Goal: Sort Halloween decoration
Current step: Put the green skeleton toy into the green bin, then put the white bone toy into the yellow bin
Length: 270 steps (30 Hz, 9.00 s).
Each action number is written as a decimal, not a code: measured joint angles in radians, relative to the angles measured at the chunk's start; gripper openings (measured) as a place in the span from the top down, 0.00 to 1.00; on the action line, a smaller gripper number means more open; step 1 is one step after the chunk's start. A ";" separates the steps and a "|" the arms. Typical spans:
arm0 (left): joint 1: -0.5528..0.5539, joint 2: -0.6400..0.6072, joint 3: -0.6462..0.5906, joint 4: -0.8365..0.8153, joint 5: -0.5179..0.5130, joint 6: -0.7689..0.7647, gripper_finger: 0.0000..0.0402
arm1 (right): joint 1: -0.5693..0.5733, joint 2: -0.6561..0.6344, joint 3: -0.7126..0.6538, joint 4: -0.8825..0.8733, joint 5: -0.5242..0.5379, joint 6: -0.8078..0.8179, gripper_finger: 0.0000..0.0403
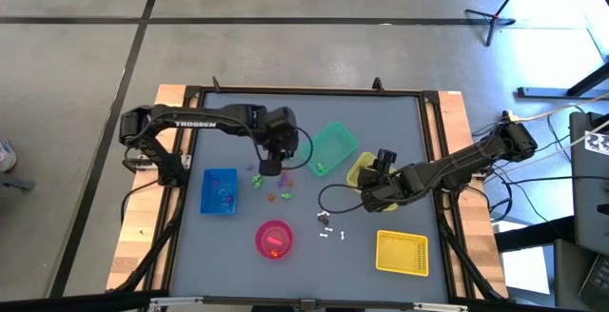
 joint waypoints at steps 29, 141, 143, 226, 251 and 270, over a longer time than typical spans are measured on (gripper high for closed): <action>0.129 0.278 -0.002 0.037 -0.010 0.120 0.70 | 0.000 0.000 0.000 0.023 0.000 0.000 0.41; 0.000 0.056 -0.002 0.524 0.003 0.035 0.88 | 0.000 0.000 0.001 0.045 0.000 0.000 0.41; 0.000 0.056 -0.002 0.524 -0.012 0.035 0.88 | 0.000 0.000 0.001 0.045 0.000 0.000 0.41; 0.000 0.064 -0.002 0.519 -0.081 0.010 0.64 | 0.210 0.333 0.000 0.657 -0.336 1.029 0.41; 0.000 0.064 -0.002 0.519 -0.081 0.012 0.64 | 0.210 0.395 0.003 0.671 -0.272 1.034 0.41; 0.000 0.064 -0.002 0.519 -0.081 0.012 0.64 | 0.209 0.403 0.108 0.494 -0.331 0.964 0.41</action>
